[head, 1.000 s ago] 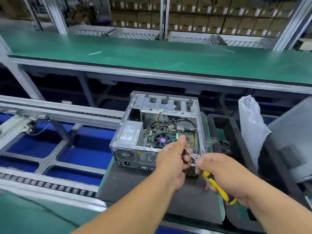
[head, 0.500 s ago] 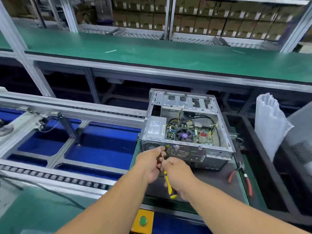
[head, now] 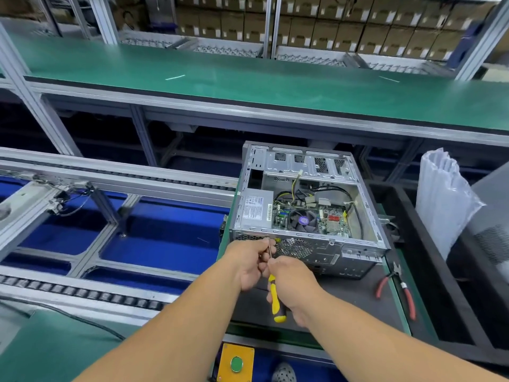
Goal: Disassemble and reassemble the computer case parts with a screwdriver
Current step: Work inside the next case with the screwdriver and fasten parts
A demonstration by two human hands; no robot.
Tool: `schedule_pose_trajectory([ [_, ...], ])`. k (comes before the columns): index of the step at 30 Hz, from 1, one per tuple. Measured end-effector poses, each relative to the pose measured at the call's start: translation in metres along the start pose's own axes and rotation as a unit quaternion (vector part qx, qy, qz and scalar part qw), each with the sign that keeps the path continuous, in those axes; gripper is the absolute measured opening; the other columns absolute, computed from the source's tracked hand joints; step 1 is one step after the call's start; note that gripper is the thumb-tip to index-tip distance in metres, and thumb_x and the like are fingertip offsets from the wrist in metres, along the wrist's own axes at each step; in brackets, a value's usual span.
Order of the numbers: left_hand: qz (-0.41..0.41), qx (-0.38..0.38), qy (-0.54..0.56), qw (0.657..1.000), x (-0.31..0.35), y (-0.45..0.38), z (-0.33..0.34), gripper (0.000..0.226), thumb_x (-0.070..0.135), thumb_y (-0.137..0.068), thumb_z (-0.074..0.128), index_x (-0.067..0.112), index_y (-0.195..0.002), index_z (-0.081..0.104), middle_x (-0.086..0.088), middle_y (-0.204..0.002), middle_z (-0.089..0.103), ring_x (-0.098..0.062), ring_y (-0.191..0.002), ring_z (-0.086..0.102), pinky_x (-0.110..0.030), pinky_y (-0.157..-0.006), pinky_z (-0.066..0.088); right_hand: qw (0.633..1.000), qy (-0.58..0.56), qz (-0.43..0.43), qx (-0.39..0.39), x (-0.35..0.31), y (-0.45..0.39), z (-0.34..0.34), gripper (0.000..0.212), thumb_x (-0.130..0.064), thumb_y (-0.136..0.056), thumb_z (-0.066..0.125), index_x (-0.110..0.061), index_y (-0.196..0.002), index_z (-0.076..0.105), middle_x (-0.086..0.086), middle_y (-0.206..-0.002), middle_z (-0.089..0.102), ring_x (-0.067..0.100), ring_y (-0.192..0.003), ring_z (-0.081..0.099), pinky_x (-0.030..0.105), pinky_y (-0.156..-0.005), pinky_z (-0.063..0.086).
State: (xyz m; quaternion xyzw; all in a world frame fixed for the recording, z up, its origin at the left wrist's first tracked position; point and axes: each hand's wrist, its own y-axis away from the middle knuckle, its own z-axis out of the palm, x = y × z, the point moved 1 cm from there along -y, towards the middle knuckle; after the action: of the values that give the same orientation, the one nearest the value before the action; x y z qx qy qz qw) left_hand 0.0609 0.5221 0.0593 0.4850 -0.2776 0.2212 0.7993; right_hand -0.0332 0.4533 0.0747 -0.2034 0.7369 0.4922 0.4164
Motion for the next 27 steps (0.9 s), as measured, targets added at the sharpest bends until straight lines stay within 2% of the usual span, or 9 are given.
schedule_pose_trajectory([
  [3,-0.002,-0.001,-0.011,1.0,0.002,-0.001,-0.001,0.025,0.013,-0.107,0.048,0.008,-0.093,0.067,0.001,-0.069,0.059,-0.004,-0.053,0.037,-0.015,-0.041,0.026,1.0,0.0,-0.002,-0.005,-0.001,0.001,0.001,0.03,-0.018,-0.106,0.043,-0.006,-0.086,0.06,0.012,-0.067,0.051,0.023,-0.048,0.049,0.021,-0.045,0.039],
  [8,-0.007,0.002,-0.008,1.0,0.003,-0.001,-0.002,0.025,0.014,-0.107,0.05,0.006,-0.091,0.067,0.0,-0.066,0.058,-0.005,-0.051,0.037,-0.015,-0.036,0.025,1.0,-0.01,0.01,-0.012,-0.005,0.003,0.005,0.031,-0.021,-0.109,0.041,-0.005,-0.091,0.061,0.012,-0.066,0.054,0.024,-0.049,0.052,0.026,-0.047,0.043],
  [13,0.007,0.022,-0.058,0.998,-0.001,0.001,-0.011,0.022,0.021,-0.104,0.056,0.005,-0.1,0.07,-0.003,-0.061,0.052,-0.011,-0.046,0.032,-0.021,-0.043,0.026,0.979,-0.171,0.087,-0.062,-0.01,0.008,0.017,0.036,-0.025,-0.113,0.036,-0.007,-0.091,0.059,0.009,-0.059,0.052,0.02,-0.046,0.046,0.025,-0.047,0.042],
  [17,-0.002,0.013,-0.061,0.998,-0.008,0.007,-0.019,0.025,0.027,-0.106,0.052,0.008,-0.102,0.068,-0.001,-0.054,0.044,-0.012,-0.038,0.028,-0.018,-0.037,0.023,0.957,-0.256,0.124,-0.063,-0.009,0.007,0.019,0.037,-0.021,-0.111,0.036,-0.008,-0.09,0.063,0.006,-0.058,0.051,0.017,-0.046,0.043,0.024,-0.045,0.038],
  [19,0.008,0.041,-0.042,0.998,-0.013,0.009,-0.02,0.027,0.026,-0.106,0.05,0.008,-0.096,0.067,0.0,-0.052,0.047,-0.013,-0.039,0.031,-0.02,-0.038,0.026,0.943,-0.29,0.15,-0.069,-0.009,0.006,0.019,0.034,-0.025,-0.109,0.043,-0.012,-0.089,0.067,0.003,-0.058,0.048,0.014,-0.046,0.04,0.02,-0.041,0.034],
  [21,0.012,0.077,-0.029,0.997,-0.021,0.014,-0.024,0.031,0.025,-0.104,0.05,0.011,-0.082,0.066,0.0,-0.05,0.047,-0.013,-0.041,0.034,-0.022,-0.041,0.026,0.937,-0.303,0.157,-0.074,-0.01,0.004,0.021,0.03,-0.029,-0.108,0.05,-0.013,-0.09,0.067,0.002,-0.058,0.048,0.012,-0.044,0.039,0.018,-0.039,0.033],
  [24,-0.017,0.099,-0.029,0.994,-0.042,0.03,-0.035,0.039,0.028,-0.098,0.051,0.022,-0.061,0.058,0.003,-0.052,0.046,-0.012,-0.042,0.031,-0.02,-0.045,0.019,0.943,-0.3,0.137,-0.039,-0.011,-0.002,0.028,0.019,-0.021,-0.107,0.056,-0.008,-0.094,0.062,0.006,-0.059,0.061,0.013,-0.044,0.05,0.02,-0.039,0.043],
  [27,-0.069,0.073,-0.021,0.995,-0.065,0.049,-0.042,0.039,0.033,-0.096,0.047,0.023,-0.058,0.05,0.002,-0.053,0.038,-0.013,-0.044,0.022,-0.02,-0.047,0.017,0.943,-0.311,0.121,-0.021,-0.011,-0.005,0.032,0.024,-0.022,-0.11,0.049,-0.004,-0.103,0.062,0.013,-0.072,0.074,0.016,-0.049,0.063,0.023,-0.044,0.052],
])
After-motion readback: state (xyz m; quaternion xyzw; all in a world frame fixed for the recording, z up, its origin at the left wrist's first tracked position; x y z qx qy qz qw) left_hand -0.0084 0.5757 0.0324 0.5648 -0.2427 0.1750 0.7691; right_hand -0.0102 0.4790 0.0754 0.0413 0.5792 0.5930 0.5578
